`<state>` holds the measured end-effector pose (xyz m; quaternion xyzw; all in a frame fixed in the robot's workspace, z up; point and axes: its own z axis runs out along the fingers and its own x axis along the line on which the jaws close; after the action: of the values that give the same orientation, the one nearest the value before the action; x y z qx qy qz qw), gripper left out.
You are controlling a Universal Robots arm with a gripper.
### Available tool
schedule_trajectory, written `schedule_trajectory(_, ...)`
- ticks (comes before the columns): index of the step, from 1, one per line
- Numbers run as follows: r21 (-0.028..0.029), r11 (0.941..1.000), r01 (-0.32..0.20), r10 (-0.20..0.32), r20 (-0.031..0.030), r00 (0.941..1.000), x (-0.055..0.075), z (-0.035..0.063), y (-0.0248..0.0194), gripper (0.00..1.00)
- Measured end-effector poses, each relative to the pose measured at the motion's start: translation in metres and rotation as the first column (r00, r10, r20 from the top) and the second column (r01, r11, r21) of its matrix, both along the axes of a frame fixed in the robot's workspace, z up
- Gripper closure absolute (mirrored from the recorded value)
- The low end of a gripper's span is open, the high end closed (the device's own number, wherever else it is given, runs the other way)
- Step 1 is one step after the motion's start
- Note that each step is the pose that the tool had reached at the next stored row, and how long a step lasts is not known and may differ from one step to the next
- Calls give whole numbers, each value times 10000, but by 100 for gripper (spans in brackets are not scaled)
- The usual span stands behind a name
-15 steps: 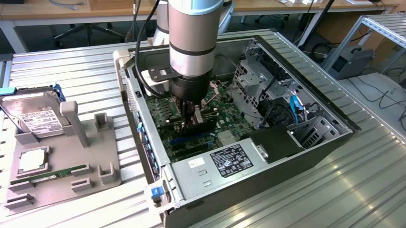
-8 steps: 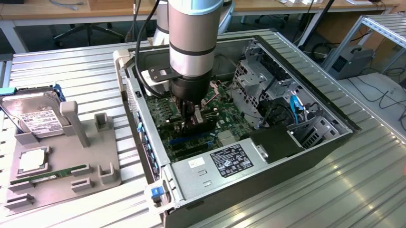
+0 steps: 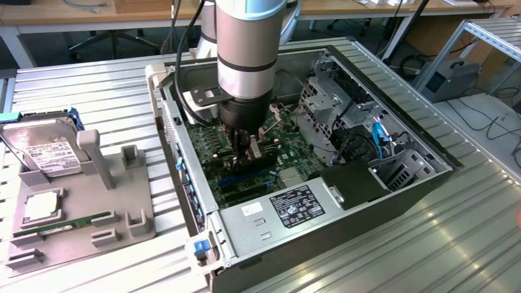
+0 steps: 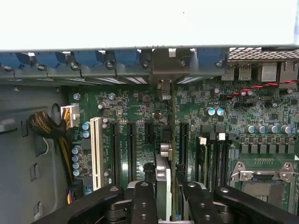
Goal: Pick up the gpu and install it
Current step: 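Insert the gpu into the slot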
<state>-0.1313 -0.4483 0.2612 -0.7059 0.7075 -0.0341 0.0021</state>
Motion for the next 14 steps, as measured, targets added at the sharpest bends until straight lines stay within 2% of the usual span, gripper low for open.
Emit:
schedule_trajectory(2, -84, 10000, 1, -1, -1, 10000, 0, -6, 0, 73)
schedule_trajectory(5, -133, 9999, -6, 6, -1, 10000, -1, -9, 1, 73)
schedule_trajectory(10, -141, 9991, -395, 395, -2, 9992, -1, -8, 5, 73)
schedule_trajectory(14, -142, 9990, -429, 429, -2, 9991, -1, -9, 5, 73)
